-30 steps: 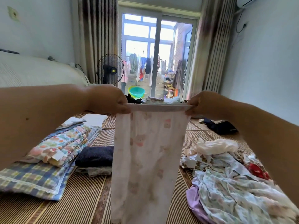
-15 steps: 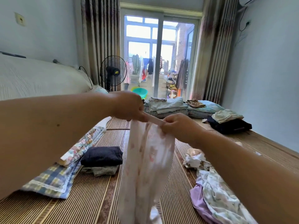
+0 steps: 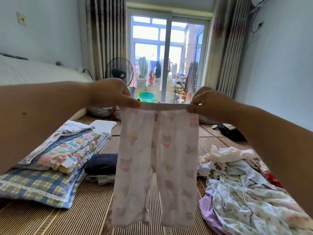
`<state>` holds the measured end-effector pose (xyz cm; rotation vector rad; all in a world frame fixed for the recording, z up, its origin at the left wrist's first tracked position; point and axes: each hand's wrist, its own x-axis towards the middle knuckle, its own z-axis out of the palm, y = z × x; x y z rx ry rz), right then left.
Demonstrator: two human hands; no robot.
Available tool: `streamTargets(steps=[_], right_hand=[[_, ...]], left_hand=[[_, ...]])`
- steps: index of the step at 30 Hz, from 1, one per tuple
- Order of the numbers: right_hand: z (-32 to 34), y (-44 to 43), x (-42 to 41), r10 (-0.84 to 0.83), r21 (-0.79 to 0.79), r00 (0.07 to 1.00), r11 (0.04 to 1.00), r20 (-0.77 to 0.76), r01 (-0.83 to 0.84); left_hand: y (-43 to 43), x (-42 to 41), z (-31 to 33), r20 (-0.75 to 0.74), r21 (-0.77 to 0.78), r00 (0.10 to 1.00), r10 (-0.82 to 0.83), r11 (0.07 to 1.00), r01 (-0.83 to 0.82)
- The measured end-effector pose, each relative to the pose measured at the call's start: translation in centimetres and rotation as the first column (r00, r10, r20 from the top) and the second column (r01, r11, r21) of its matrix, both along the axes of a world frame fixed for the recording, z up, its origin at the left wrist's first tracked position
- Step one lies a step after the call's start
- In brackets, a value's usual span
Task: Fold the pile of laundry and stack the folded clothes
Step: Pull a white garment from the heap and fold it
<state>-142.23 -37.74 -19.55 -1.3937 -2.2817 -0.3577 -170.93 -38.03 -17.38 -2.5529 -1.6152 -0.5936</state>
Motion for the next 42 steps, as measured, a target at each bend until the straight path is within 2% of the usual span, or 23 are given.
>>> streamTargets(steps=[2,5,8,10,14,17,20,22,25,30,33,35,39,41,42], right_hand=[[0.7,0.1,0.3,0.001,-0.007,0.997,1.0,-0.079,-0.002],[1.2,-0.3,0.6,-0.014,-0.128,0.952,0.991,-0.306,-0.027],[1.3,-0.7,0.6,0.018,-0.174,0.802,0.973,-0.597,-0.152],[1.4,-1.1,0.4,-0.013,-0.212,0.697,0.957,-0.717,-0.2],[0.9,-1.4,-0.8,-0.092,-0.285,0.566,0.922,-0.819,-0.263],[-0.6,-1.4,-2.5,-0.236,-0.411,0.506,0.871,-0.83,-0.269],[-1.8,-1.6,-4.2,-0.301,-0.471,0.44,0.809,-0.846,-0.352],[-2.3,-1.6,-5.1,-0.267,-0.441,0.415,0.797,-0.87,-0.412],[-2.3,-1.6,-5.9,-0.143,-0.354,0.458,0.838,-0.877,-0.415],[-1.9,-1.6,-6.0,0.023,-0.26,0.673,0.912,-0.739,-0.316],[-1.7,-1.7,-6.8,0.069,-0.22,0.783,0.941,-0.619,-0.257],[-1.3,-1.8,-7.0,0.102,-0.211,0.788,0.935,-0.607,-0.284],[-0.3,-2.0,-5.5,0.087,-0.246,0.749,0.914,-0.657,-0.322],[0.1,-1.8,-4.7,0.065,-0.254,0.704,0.906,-0.707,-0.338],[0.4,-1.9,-4.3,0.071,-0.254,0.672,0.892,-0.737,-0.373]], left_hand=[[-0.1,0.1,0.3,0.099,0.057,0.995,-0.005,0.998,-0.001],[-0.1,0.1,0.0,0.203,0.065,0.979,0.032,0.997,-0.046],[0.4,-0.2,-0.3,0.502,-0.018,0.864,-0.019,0.999,0.032],[0.6,-0.2,-0.2,0.612,-0.062,0.791,-0.014,0.996,0.065],[1.4,0.8,-0.6,0.525,-0.243,0.832,0.177,0.969,-0.053],[1.5,2.7,-1.5,0.547,-0.439,0.757,0.357,0.893,-0.104],[1.0,5.0,-2.0,0.57,-0.557,0.704,0.424,0.829,-0.048],[0.5,6.4,-1.9,0.552,-0.627,0.724,0.415,0.778,0.032],[0.1,7.6,-1.4,0.577,-0.656,0.728,0.371,0.741,0.142],[-1.1,7.5,-0.1,0.704,-0.635,0.625,0.338,0.694,0.34],[-2.1,7.9,0.2,0.695,-0.628,0.664,0.275,0.682,0.375],[-2.5,8.1,0.2,0.644,-0.567,0.738,0.201,0.773,0.285],[-2.0,6.6,0.1,0.607,-0.28,0.792,0.067,0.95,0.135],[-1.6,5.5,-0.6,0.487,-0.179,0.873,0.007,0.979,0.092],[-1.5,5.0,-1.2,0.462,-0.207,0.887,-0.022,0.969,0.132]])
